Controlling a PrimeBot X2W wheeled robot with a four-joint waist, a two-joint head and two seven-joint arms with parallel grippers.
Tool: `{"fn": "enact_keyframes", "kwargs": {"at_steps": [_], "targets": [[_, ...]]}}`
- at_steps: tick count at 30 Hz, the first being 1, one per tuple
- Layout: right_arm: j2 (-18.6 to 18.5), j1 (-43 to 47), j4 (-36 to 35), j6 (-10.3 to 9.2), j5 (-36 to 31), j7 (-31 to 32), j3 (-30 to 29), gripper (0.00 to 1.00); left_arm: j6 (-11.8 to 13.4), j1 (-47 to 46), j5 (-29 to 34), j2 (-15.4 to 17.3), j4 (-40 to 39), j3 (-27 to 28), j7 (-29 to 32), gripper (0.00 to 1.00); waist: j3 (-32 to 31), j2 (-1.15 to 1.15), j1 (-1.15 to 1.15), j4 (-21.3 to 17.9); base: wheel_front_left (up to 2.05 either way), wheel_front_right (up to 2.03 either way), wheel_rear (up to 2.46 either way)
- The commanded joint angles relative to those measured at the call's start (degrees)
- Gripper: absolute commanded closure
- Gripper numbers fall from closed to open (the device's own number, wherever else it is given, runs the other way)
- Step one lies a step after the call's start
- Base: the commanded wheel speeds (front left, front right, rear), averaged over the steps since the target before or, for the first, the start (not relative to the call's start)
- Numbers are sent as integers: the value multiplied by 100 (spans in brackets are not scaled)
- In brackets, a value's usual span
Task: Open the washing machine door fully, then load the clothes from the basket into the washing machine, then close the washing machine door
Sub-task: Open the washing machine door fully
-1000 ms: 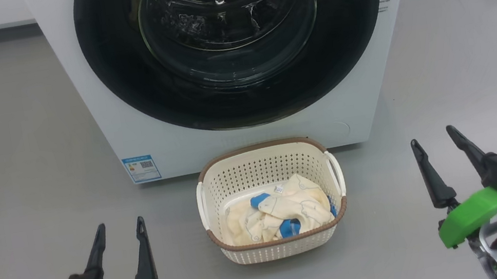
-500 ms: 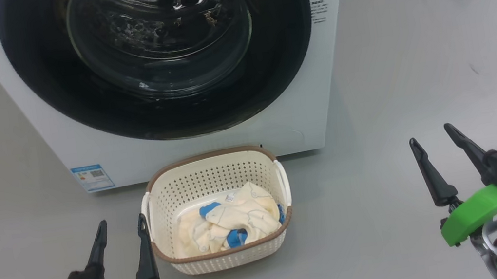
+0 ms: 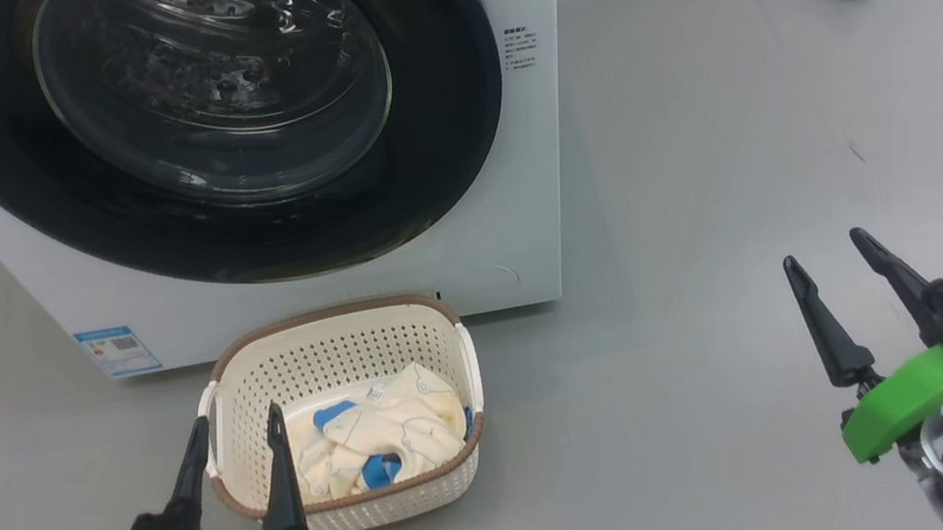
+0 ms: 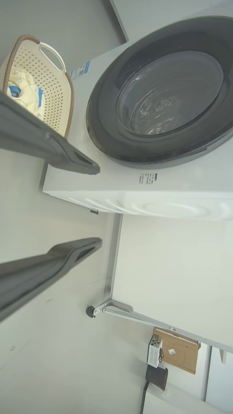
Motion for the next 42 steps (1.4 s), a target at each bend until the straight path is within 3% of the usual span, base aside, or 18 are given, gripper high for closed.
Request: {"fn": "enact_keyframes", "kwargs": {"at_steps": [1, 33, 34, 35, 36, 38, 39, 42], "targets": [[-35, -274, -204, -19, -25, -51, 119, 0, 12, -252, -15, 99, -186, 193, -81, 0, 1, 0, 0, -4, 40, 40, -81], [-22, -320, -266, -19, 27, -39, -25, 0, 50, -368, -61, 83, -248, 149, -81, 0, 200, 0, 0, 35, 3, 3, -5], [-21, -340, -261, -19, 49, -34, -59, 4, 52, -391, -62, 82, -257, 146, -81, 0, 229, 0, 0, 42, 0, 0, 0], [-20, -363, -258, -19, 71, -30, -91, 24, 53, -414, -61, 80, -267, 142, -81, 0, 265, 0, 0, 52, 0, 0, 0], [-19, -386, -260, -19, 87, -32, -125, 36, 54, -436, -63, 79, -275, 140, -81, 0, 294, 0, 0, 60, 0, 0, 0], [-17, -440, -258, -19, 152, -26, -195, 73, 57, -474, -62, 77, -298, 137, -81, 0, 359, 0, 0, 71, 0, 0, 0], [-16, -472, -257, -19, 185, -25, -216, 100, 59, -494, -60, 76, -311, 136, -81, 0, 397, 0, 0, 77, 0, 0, 0], [-10, -585, -219, -19, 428, -5, -271, 100, 71, -551, -46, 74, -348, 139, -81, 0, 509, 0, 0, 86, 0, 0, 0]]}}
